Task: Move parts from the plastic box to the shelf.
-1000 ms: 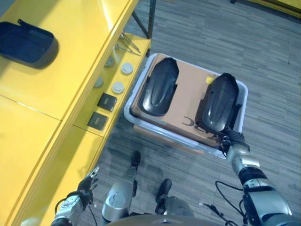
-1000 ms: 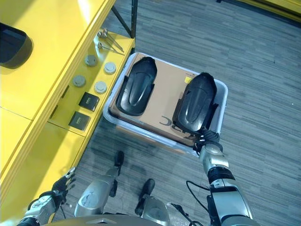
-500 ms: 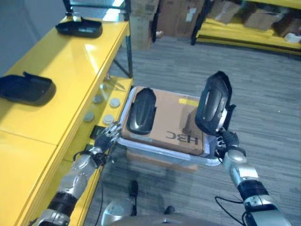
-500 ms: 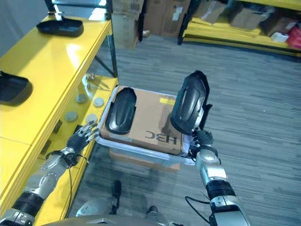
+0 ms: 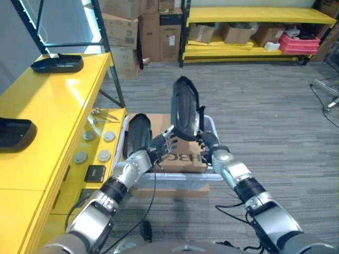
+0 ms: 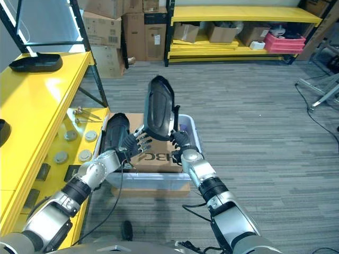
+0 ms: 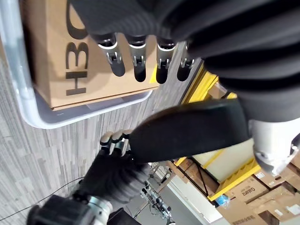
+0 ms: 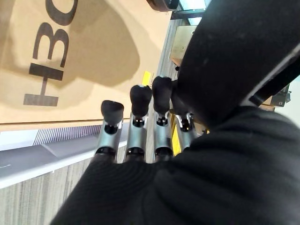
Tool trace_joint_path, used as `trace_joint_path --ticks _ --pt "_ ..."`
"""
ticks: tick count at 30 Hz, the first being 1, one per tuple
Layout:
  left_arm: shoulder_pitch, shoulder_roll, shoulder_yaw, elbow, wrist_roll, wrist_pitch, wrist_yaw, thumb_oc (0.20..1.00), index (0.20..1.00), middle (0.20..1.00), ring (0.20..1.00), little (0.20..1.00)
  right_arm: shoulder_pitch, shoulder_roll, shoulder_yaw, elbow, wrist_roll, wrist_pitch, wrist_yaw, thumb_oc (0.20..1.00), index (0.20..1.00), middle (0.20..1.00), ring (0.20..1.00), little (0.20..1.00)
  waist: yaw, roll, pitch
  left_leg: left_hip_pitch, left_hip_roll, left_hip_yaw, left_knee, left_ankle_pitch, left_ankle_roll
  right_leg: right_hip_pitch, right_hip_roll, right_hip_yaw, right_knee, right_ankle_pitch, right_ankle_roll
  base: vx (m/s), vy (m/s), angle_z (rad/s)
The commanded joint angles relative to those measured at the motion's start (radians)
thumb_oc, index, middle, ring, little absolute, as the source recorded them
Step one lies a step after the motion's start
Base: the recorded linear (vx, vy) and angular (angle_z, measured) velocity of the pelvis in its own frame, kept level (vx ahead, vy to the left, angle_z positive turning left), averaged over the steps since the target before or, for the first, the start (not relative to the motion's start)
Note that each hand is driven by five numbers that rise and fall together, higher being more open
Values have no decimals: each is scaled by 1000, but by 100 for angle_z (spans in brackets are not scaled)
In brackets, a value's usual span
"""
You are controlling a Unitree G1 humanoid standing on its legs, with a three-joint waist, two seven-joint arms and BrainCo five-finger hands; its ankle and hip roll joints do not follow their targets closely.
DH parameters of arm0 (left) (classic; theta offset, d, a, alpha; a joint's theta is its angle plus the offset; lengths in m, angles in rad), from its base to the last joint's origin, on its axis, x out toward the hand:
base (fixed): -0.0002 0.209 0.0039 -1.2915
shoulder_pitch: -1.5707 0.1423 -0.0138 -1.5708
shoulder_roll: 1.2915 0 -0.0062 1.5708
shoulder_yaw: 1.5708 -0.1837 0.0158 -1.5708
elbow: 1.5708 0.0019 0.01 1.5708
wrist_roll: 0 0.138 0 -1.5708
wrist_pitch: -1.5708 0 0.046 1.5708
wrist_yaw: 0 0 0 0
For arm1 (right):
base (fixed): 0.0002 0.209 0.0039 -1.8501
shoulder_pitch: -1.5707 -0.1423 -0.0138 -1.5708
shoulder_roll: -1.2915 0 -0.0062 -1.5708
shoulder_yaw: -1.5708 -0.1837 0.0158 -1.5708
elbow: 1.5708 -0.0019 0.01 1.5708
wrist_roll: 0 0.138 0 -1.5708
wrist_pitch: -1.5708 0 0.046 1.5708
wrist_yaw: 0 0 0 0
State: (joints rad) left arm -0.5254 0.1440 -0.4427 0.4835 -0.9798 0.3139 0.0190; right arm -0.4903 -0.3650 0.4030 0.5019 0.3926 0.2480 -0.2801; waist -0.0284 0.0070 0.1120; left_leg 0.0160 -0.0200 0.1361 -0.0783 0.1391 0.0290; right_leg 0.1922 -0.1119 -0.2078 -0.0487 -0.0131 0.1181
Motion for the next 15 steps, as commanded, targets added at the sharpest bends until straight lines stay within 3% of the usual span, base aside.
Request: trace_joint_path --ticks 1,8,15 --pt "-61 -10 -24 60 -16 -42 19 1000 1000 1000 1000 1000 -103 -25 5 34 -49 -51 47 200 200 200 200 200 34 -17 -52 63 46 29 66 -136 -44 -127 -38 6 -30 144 47 33 -23 -13" --pt "-107 7 6 72 -15 -90 68 1000 1000 1000 1000 1000 -91 -24 43 46 -106 -44 110 200 200 200 200 200 25 -21 -64 71 41 32 61 -140 -44 -125 -34 11 -32 142 49 3 -1 -1" --pt "-111 65 2 64 176 -81 22 1000 1000 1000 1000 1000 -61 -47 64 21 -166 -55 189 200 200 200 200 200 33 -22 -62 75 37 18 44 -137 -44 -120 -31 0 -36 138 52 0 0 0"
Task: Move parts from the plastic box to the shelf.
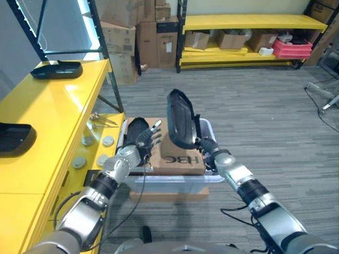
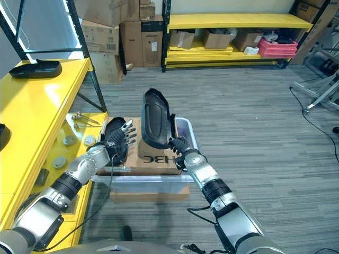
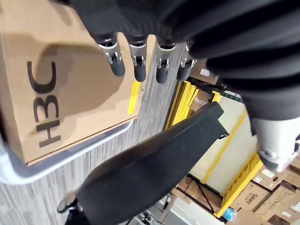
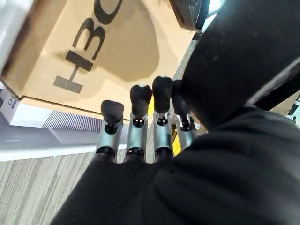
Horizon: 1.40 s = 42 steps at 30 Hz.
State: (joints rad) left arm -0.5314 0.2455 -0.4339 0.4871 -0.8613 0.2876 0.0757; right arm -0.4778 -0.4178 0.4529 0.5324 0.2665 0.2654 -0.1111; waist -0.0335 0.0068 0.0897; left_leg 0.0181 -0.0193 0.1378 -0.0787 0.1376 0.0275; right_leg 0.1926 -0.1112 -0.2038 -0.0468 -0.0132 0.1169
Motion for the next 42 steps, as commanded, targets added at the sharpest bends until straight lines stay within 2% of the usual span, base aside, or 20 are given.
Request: trace_joint_path --ticks 1,10,20,30,32,42 --pt "-104 -36 -10 60 72 -51 -39 1000 1000 1000 1000 1000 -74 10 18 -12 -48 -70 26 200 200 200 200 200 40 -22 -40 73 36 15 43 -135 -42 -120 -31 -5 -38 137 53 0 0 0" --pt "-87 -64 -66 44 110 -3 -37 1000 1000 1000 1000 1000 -83 51 81 -22 -101 -63 66 200 200 200 200 200 50 -25 -37 77 36 5 35 -131 -40 -117 -29 -15 -37 135 53 0 0 0" --pt "-92 -85 -131 10 219 16 -44 1000 1000 1000 1000 1000 -106 96 137 -48 -133 -42 105 200 200 200 200 200 53 -26 -34 79 34 2 34 -132 -38 -114 -25 -12 -37 132 51 0 0 0" --pt "-99 -83 -162 -15 269 -8 -23 1000 1000 1000 1000 1000 -108 122 171 -52 -148 -21 115 200 200 200 200 200 53 -27 -30 82 34 1 35 -132 -39 -112 -23 -8 -35 131 50 0 0 0" --pt "-102 -79 -158 -17 292 -19 -26 200 200 200 200 200 -110 122 171 -51 -147 -18 112 200 200 200 200 200 54 -27 -29 82 33 0 36 -131 -39 -111 -23 -6 -36 131 49 0 0 0" --pt "-109 -51 -155 -38 308 -22 -33 200 200 200 200 200 -110 109 165 -46 -128 -8 95 200 200 200 200 200 59 -25 -27 87 33 -7 30 -130 -40 -106 -23 -9 -37 130 51 0 0 0"
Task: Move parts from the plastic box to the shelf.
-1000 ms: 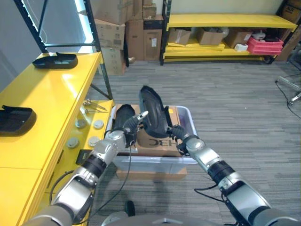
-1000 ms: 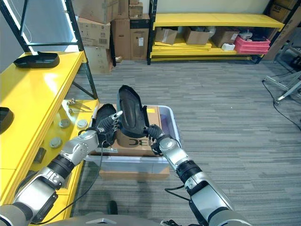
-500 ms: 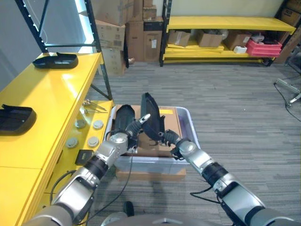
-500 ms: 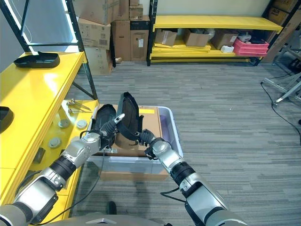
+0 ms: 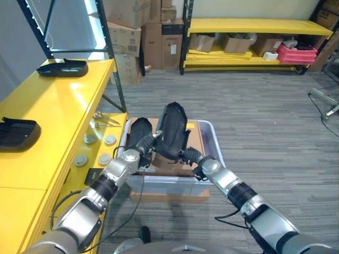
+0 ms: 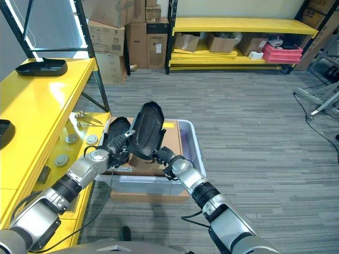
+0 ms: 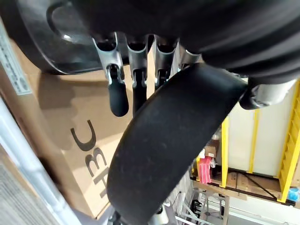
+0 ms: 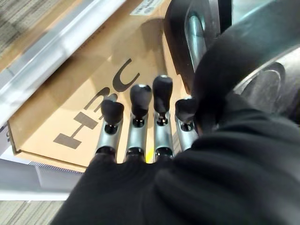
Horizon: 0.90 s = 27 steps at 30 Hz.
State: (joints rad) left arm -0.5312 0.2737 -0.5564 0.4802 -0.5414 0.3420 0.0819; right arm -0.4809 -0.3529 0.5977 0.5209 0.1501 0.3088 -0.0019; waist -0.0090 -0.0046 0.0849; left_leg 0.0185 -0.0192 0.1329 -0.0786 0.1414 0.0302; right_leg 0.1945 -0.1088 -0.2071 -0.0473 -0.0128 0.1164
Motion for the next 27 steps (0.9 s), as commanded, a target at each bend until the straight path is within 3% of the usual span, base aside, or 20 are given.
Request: trace_joint_path --ticks 1,8,9,10,19,27 --pt "-109 -76 -31 -35 -14 -75 -49 200 200 200 200 200 -102 41 19 -29 -3 -54 -20 200 200 200 200 200 34 -14 -22 87 34 -2 30 -133 -44 -108 -25 -6 -37 130 52 0 0 0" --pt "-118 -80 -38 -39 -48 -96 -74 200 200 200 200 200 -99 40 6 -27 37 -59 -60 200 200 200 200 200 26 -12 -21 93 34 0 27 -133 -44 -106 -23 -1 -36 130 51 0 0 0" --pt "-120 -84 -40 -37 -60 -102 -82 476 476 476 476 476 -101 40 0 -26 51 -55 -73 200 200 200 200 200 24 -11 -20 94 34 1 26 -132 -44 -106 -23 0 -36 131 52 0 0 0" --pt "-123 -86 -41 -38 -70 -109 -81 1000 1000 1000 1000 1000 -102 38 -4 -23 66 -52 -90 200 200 200 200 200 23 -11 -20 95 35 1 25 -132 -45 -106 -24 0 -36 132 52 0 0 0" --pt "-106 -48 11 -109 -213 -100 -37 1000 1000 1000 1000 1000 -84 -48 -108 28 133 -44 -209 200 200 200 200 200 24 -6 -12 98 38 4 27 -130 -46 -104 -27 -3 -34 136 56 10 0 0" --pt "27 -21 68 -163 -183 -89 -53 1000 1000 1000 1000 1000 -5 -166 -224 42 105 -26 -192 200 200 200 200 200 35 -13 6 88 37 -6 35 -130 -40 -110 -30 -10 -27 139 57 58 -1 0"
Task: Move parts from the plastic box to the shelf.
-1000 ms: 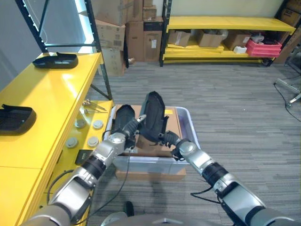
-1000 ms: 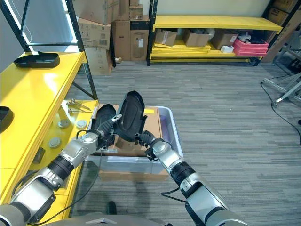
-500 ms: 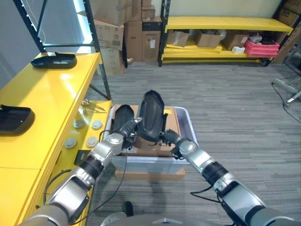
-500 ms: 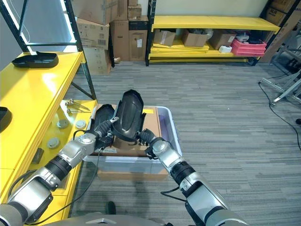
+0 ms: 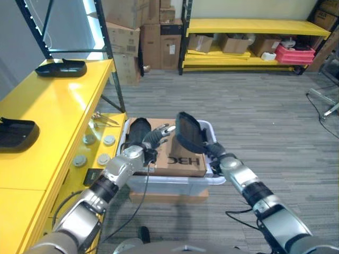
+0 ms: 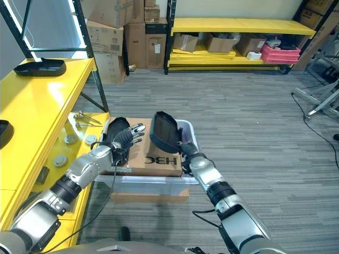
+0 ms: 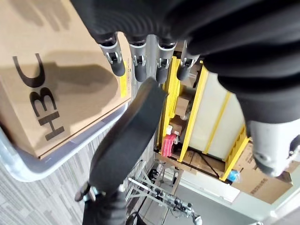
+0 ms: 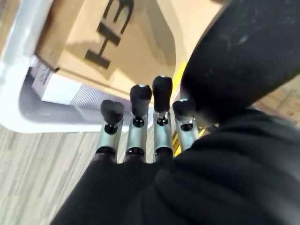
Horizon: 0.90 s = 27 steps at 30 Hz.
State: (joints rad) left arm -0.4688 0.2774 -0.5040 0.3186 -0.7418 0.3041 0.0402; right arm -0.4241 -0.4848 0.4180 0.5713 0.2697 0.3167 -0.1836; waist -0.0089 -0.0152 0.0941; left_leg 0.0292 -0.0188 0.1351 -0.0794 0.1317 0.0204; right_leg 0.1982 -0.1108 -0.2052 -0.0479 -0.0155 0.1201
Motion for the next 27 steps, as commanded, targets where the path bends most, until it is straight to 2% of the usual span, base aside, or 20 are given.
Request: trace_joint_path --ticks 1,6,11,15,24,27 --pt "-8 -17 26 -12 12 -62 -8 1000 1000 1000 1000 1000 -47 -52 -61 -1 -34 -24 0 200 200 200 200 200 39 -3 4 71 37 -12 41 -121 -30 -117 -29 -13 -24 142 53 56 5 -1" --pt "57 27 73 -70 -34 -94 5 1000 1000 1000 1000 1000 -43 -105 -91 44 -66 -29 19 200 200 200 200 200 68 -6 51 -8 40 -27 96 -122 -29 -166 -37 -19 0 142 53 -61 -14 1" --pt "27 76 95 -55 -37 -146 -2 1000 1000 1000 1000 1000 -150 -117 -76 161 2 -72 -25 200 200 200 200 200 103 -14 138 -118 38 -56 146 -115 -30 -225 -37 -32 16 146 52 -208 -71 23" --pt "27 132 123 -67 -57 -160 -21 1000 1000 1000 1000 1000 -184 -132 -71 190 46 -90 -43 200 200 200 200 200 125 -23 198 -178 39 -76 175 -104 -33 -247 -35 -45 17 152 50 -119 -73 20" --pt "104 181 169 -116 -91 -181 -43 1000 1000 1000 1000 1000 -185 -168 -93 190 85 -162 -51 200 200 200 200 200 164 -41 242 -205 40 -98 171 -90 -36 -245 -31 -74 0 159 50 -2 -17 10" --pt "118 184 175 -125 -104 -185 -45 1000 1000 1000 1000 1000 -251 -193 -86 173 79 -153 -46 200 200 200 200 200 178 -45 251 -211 41 -102 168 -88 -38 -246 -32 -84 1 155 50 -8 20 11"
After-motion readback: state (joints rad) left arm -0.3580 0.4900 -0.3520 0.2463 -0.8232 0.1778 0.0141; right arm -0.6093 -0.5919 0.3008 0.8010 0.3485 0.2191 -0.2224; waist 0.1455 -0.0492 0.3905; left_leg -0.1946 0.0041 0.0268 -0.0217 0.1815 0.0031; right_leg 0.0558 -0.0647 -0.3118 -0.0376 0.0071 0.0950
